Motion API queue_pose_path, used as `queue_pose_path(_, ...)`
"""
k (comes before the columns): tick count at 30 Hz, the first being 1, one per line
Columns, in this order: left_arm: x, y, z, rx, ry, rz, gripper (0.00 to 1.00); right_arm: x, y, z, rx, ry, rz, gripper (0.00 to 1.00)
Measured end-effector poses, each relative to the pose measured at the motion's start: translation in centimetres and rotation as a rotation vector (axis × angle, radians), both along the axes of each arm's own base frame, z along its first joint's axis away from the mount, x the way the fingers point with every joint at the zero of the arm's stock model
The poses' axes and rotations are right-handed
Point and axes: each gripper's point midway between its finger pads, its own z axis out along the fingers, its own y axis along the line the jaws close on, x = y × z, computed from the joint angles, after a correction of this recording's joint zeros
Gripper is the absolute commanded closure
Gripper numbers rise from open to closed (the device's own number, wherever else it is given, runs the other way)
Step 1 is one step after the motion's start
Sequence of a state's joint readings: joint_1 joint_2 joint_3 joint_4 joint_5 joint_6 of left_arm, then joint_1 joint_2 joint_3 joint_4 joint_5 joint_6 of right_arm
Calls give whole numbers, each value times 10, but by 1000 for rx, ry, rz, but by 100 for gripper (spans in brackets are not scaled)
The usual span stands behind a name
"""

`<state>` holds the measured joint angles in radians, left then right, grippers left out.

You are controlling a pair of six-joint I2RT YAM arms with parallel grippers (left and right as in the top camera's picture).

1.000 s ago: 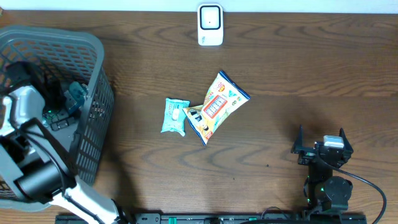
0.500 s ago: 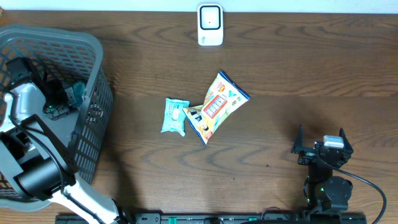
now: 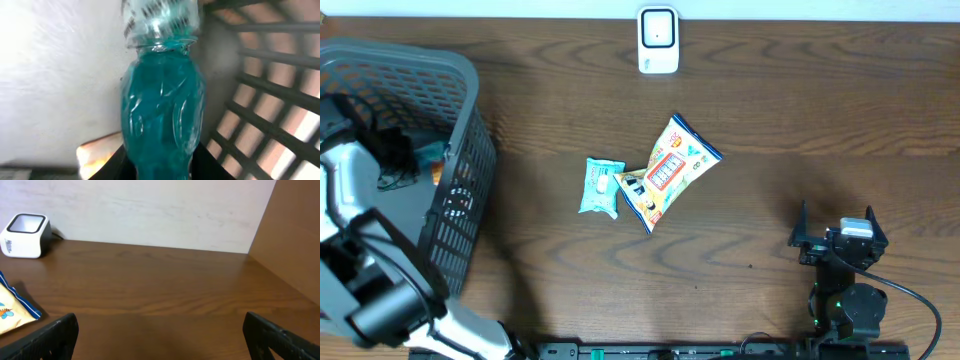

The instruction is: Scan the item barcode

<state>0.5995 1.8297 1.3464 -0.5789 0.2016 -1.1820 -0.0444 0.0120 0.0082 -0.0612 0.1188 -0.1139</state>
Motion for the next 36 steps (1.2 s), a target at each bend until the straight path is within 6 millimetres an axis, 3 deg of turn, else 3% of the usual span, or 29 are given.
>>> queue_pose_path(4,-8,5,35,70,-41,-6,76,0,0,0,0,0,0,1)
queue_pose_path(17,-26,-1,119,240,-161,-61,76,0,0,0,0,0,0,1)
queue_pose_path(28,-60,-32,216,379,-365,-85,76,0,0,0,0,0,0,1)
queue_pose_path(36,-74,-79,277,412,-582,-193,76,0,0,0,0,0,0,1)
